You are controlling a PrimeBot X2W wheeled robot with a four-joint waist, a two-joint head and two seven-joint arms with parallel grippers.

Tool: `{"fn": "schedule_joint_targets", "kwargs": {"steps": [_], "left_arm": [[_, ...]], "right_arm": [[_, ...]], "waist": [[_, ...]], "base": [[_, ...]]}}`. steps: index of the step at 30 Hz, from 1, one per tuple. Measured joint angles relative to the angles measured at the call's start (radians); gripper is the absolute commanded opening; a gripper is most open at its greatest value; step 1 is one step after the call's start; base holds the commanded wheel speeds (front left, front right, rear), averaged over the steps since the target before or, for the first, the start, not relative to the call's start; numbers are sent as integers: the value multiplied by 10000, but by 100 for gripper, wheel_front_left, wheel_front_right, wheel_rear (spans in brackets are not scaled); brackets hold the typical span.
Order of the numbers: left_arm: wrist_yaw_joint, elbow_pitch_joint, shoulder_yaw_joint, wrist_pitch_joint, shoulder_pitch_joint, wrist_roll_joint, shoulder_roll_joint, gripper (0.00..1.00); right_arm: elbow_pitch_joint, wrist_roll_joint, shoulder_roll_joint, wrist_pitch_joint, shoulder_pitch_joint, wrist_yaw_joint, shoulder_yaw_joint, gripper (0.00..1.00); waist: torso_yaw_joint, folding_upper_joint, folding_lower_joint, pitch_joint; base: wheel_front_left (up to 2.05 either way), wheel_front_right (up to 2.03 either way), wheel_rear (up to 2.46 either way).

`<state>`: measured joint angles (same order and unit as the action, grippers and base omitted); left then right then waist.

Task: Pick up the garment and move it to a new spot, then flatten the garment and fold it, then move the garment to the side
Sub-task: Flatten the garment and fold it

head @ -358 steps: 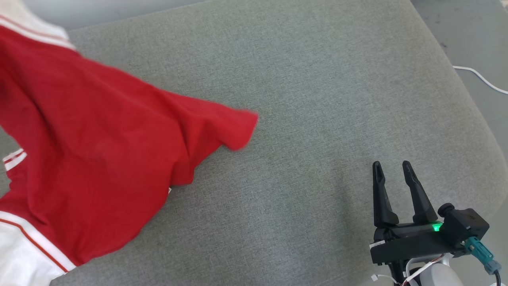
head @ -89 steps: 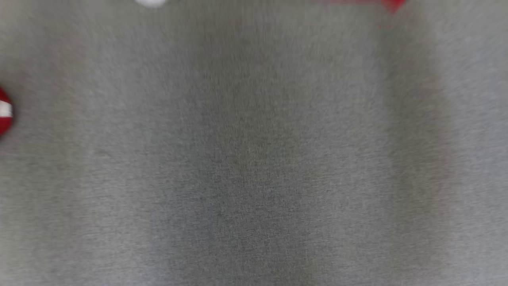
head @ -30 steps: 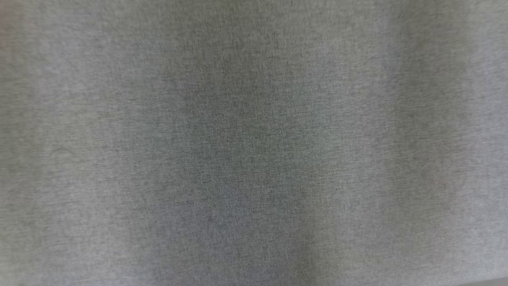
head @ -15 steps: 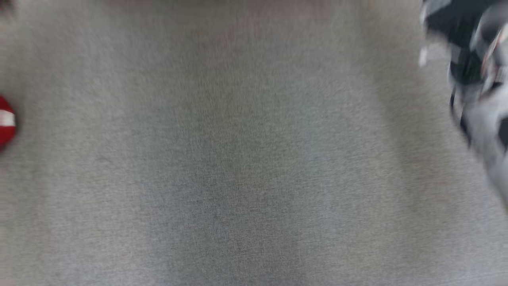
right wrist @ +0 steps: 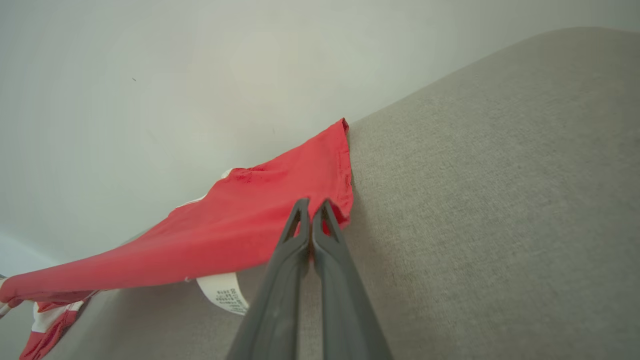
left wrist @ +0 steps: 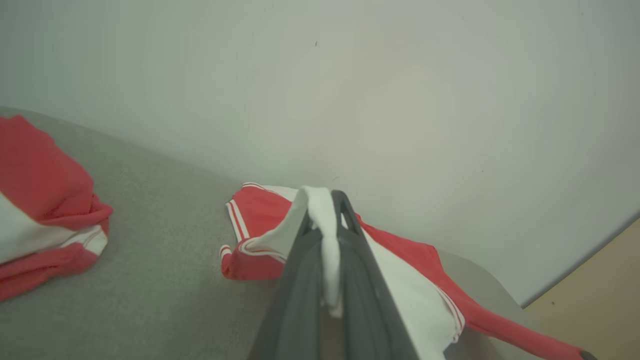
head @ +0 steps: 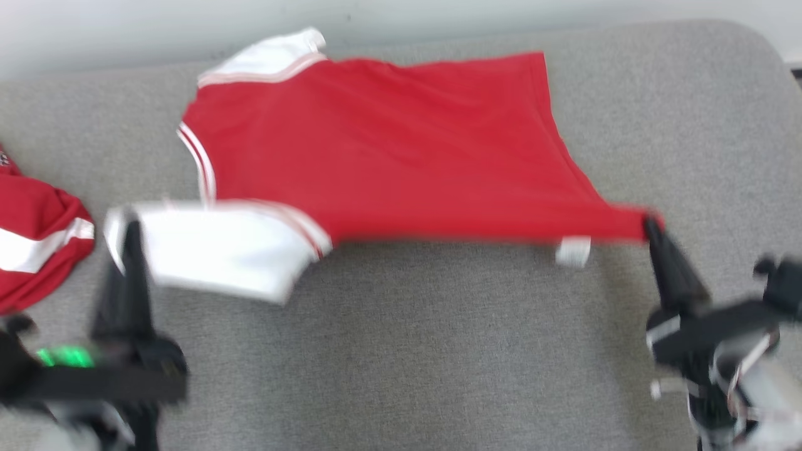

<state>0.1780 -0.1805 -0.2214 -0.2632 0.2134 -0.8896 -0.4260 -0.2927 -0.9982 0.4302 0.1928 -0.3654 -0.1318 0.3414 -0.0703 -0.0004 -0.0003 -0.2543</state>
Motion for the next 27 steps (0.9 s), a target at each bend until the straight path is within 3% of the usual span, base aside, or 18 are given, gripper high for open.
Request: {"fn": "schedule_joint_targets", "kwargs": {"steps": [8, 14, 22, 27], "left_arm": [[-472, 410, -15, 0, -2858, 662, 1390, 0], [-736, 708, 96, 2, -4109, 997, 2021, 0], [-1174, 1168, 188, 0, -4605, 1402, 2401, 0], [-1505, 1206, 121, 73, -3853, 1638, 2238, 0]], "right_arm": [[372, 1175, -305, -303, 2945, 0, -1141, 0], [1035, 2272, -721, -966, 4685, 0, -2180, 0], [2167, 3402, -1712, -2169, 5788, 0, -3457, 0], [2773, 3603, -2211, -2828, 5547, 0, -3689, 0]], "waist": [[197, 1, 1, 819], [426, 2, 0, 1324], [658, 3, 2, 1381], [537, 5, 4, 1224]], "base": [[0, 0, 0], [0, 0, 0], [0, 0, 0], [0, 0, 0]]}}
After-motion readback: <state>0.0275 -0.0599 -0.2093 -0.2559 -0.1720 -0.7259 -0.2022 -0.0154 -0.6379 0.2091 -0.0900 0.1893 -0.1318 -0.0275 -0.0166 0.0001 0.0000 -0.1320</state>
